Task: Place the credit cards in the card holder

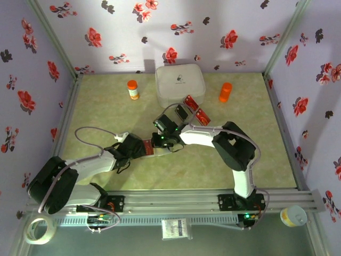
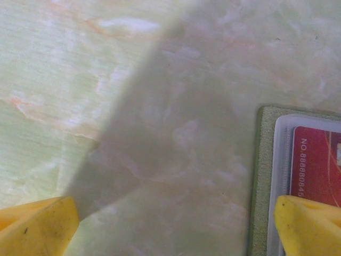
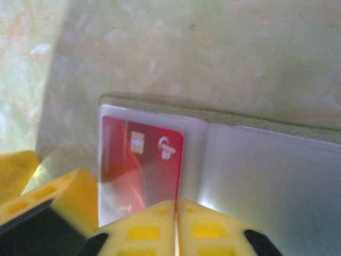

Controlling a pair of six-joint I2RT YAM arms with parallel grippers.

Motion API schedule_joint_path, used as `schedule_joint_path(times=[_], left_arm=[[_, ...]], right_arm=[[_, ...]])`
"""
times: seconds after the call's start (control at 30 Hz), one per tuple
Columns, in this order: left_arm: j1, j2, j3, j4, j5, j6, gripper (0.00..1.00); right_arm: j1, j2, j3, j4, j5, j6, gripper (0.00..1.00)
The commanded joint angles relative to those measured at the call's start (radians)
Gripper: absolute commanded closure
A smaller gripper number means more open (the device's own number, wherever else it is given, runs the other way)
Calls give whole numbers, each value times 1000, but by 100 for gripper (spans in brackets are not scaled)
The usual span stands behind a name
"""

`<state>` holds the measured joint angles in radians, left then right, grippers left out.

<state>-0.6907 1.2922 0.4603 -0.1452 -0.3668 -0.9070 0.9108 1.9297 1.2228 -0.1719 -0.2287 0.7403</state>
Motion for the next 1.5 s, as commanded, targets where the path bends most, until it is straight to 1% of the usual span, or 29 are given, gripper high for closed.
schedule_joint_path(times=[0.0,0.27,0.37,0.5,0.73,0.87,1.0,1.07,1.2,1.3,1.47], left_arm=[[16,18,-42,-79,22,3,3],[17,-11,-47,-89,18,-21,2],[17,-26,-56,-95,19,-23,2],[17,-59,-61,-108,22,-23,2],[20,-100,-35,-148,18,-7,2],[25,-112,-2,-177,20,11,1],[34,-145,29,-189,38,33,0],[39,-163,47,-194,49,45,0],[45,-193,85,-192,75,68,0],[49,-207,103,-177,97,69,0],[51,-207,107,-112,158,82,0]], right_arm=[[4,-99,-20,-48,48,-7,81],[-28,-214,-110,-146,178,-56,55],[-34,-223,-127,-195,230,-89,47],[-40,-197,-127,-234,277,-123,43],[-56,-161,-109,-233,303,-144,43],[-64,-138,-105,-224,287,-148,50],[-66,-143,-117,-208,278,-148,73],[-67,-152,-125,-203,275,-147,81],[-68,-176,-145,-194,273,-149,93],[-69,-193,-166,-183,268,-150,99],[-68,-230,-218,-147,257,-152,100]])
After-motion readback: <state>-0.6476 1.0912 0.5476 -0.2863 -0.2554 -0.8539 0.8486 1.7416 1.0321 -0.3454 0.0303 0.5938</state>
